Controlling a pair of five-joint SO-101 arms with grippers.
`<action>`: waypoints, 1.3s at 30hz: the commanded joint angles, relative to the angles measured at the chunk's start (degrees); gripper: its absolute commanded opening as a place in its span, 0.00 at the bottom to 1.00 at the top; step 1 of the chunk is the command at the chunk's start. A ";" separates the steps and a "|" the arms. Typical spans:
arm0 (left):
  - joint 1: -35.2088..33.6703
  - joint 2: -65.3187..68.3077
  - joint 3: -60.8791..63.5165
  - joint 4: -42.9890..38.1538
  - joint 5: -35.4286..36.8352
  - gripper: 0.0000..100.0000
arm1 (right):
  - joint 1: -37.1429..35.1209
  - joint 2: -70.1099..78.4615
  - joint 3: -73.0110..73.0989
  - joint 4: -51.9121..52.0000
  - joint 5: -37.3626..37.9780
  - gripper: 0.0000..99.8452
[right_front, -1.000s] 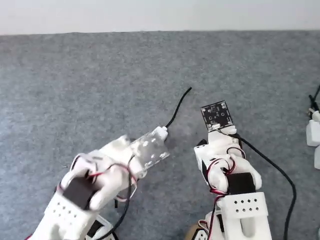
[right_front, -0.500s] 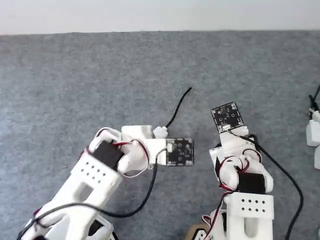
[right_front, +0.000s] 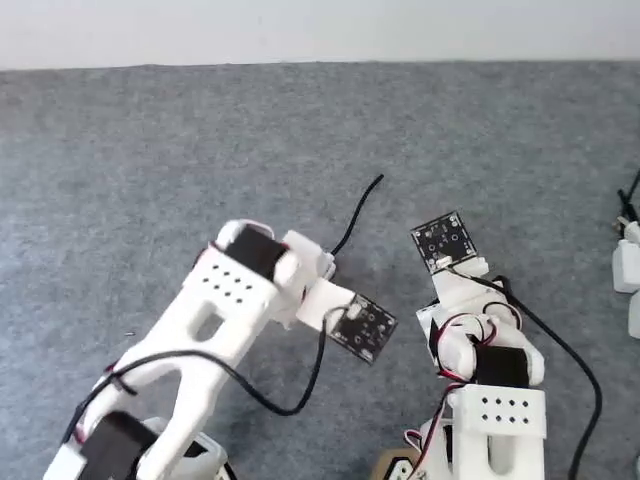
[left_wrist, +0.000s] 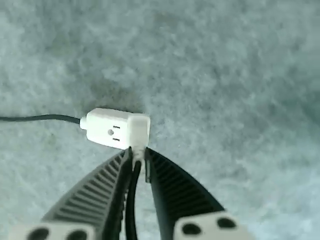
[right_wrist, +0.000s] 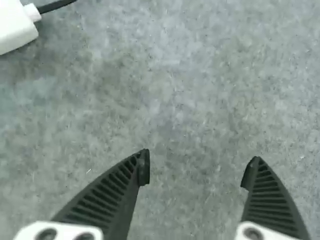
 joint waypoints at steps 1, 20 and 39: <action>-2.81 3.43 -7.52 2.02 -5.71 0.01 | 0.66 -0.84 -0.62 0.22 0.70 0.31; -6.68 22.95 -24.04 2.73 -10.90 0.01 | 0.75 -0.84 6.68 -7.16 0.62 0.31; -0.62 23.12 -27.74 8.00 -4.57 0.01 | 0.57 -0.84 6.77 -7.60 0.44 0.31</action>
